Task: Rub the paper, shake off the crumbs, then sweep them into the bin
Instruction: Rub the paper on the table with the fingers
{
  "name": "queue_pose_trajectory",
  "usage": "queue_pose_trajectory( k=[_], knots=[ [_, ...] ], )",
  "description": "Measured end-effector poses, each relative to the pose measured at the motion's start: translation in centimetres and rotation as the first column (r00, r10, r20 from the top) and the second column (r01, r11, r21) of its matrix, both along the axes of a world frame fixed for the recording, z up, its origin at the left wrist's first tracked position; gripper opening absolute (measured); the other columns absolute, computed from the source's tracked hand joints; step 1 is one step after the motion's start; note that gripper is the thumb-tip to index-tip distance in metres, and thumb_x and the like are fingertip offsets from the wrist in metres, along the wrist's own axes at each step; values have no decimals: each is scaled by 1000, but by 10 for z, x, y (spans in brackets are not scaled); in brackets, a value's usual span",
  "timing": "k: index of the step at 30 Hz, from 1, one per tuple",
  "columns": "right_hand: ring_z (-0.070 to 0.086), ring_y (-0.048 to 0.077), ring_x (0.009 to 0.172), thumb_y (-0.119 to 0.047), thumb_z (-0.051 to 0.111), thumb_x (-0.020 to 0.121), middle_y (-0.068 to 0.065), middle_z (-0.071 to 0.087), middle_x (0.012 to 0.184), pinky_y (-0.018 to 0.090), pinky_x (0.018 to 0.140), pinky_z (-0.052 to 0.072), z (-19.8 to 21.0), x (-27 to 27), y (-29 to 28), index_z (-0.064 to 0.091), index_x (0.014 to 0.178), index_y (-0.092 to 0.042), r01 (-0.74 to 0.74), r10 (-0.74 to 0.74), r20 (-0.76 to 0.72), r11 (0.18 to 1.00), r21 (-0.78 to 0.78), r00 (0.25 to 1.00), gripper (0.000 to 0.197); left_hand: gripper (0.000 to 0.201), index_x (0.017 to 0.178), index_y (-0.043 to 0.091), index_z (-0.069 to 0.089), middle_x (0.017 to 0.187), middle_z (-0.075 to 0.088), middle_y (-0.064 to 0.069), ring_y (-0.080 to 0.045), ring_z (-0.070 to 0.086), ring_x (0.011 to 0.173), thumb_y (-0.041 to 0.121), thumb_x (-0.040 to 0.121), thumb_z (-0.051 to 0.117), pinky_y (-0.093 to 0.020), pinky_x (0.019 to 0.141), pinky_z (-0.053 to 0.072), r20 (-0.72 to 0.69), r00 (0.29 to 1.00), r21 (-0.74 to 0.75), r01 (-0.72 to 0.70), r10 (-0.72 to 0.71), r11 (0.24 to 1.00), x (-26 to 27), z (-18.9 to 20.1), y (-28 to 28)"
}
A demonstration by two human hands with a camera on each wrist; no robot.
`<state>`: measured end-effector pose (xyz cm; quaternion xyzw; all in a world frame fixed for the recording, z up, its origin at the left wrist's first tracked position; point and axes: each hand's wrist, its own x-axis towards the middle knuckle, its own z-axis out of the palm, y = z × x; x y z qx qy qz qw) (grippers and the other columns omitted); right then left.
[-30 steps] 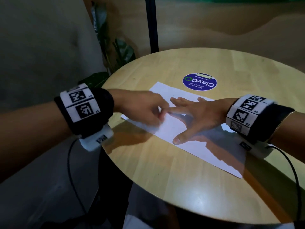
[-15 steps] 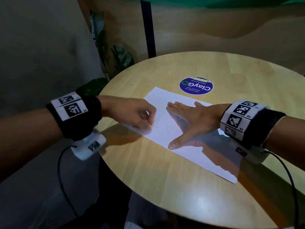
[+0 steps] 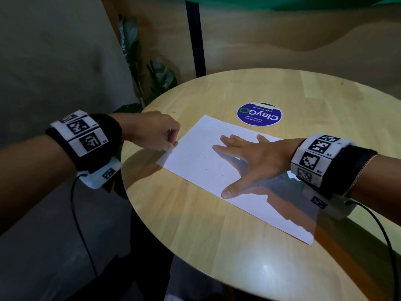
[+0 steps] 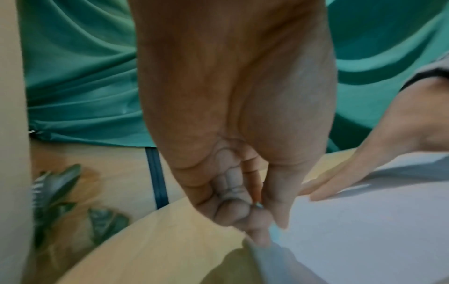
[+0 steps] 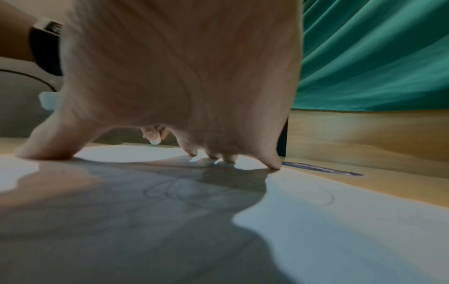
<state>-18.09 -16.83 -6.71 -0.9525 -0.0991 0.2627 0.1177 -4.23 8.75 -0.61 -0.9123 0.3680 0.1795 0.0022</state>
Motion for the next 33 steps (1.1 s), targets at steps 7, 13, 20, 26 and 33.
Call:
queue_pose_trajectory(
  k=[7, 13, 20, 26, 33],
  knots=[
    [-29, -19, 145, -77, 76, 79, -42, -17, 161, 42, 124, -21, 8, 11, -9, -1, 162, -60, -44, 46, -13, 989, 143, 999, 114, 7, 101, 18, 68, 87, 81, -7, -18, 73, 76, 20, 100, 75, -40, 80, 62, -198, 967, -232, 115, -162, 966, -38, -27, -58],
    [-31, -12, 148, -95, 69, 61, -30, -21, 170, 45, 126, -20, -8, 20, -14, -7, 166, -50, -18, 17, 13, 995, 95, 1000, 137, 13, 99, 7, 68, 86, 82, -10, -20, 71, 71, 15, 100, 78, -34, 76, 58, -429, 872, -152, 189, -237, 970, -43, -31, -64],
    [-27, -8, 152, -82, 75, 72, -28, -16, 171, 47, 126, -19, 0, 15, -10, 24, 151, -62, -23, 21, 24, 991, 131, 1000, 96, 10, 98, 15, 71, 90, 82, -1, -14, 75, 76, 21, 100, 79, -31, 72, 59, -324, 901, -184, 239, -289, 953, -41, -30, -69],
    [-23, -18, 142, -79, 75, 76, -30, -8, 171, 45, 126, -19, 7, 9, -7, 25, 147, -62, -23, 23, 6, 993, 113, 1000, 88, 7, 99, 15, 71, 86, 80, 5, 2, 69, 72, 19, 99, 77, -16, 70, 49, -153, 958, -243, 202, -243, 949, -34, -30, -73],
    [-22, -6, 153, -85, 73, 72, -25, -9, 174, 44, 125, -19, 7, 10, -7, 26, 154, -56, -7, 7, 5, 996, 84, 1000, 98, 5, 98, 17, 74, 90, 82, 2, -12, 75, 79, 20, 100, 77, -26, 75, 54, -128, 954, -233, 237, -271, 943, -30, -28, -80]
  ],
)
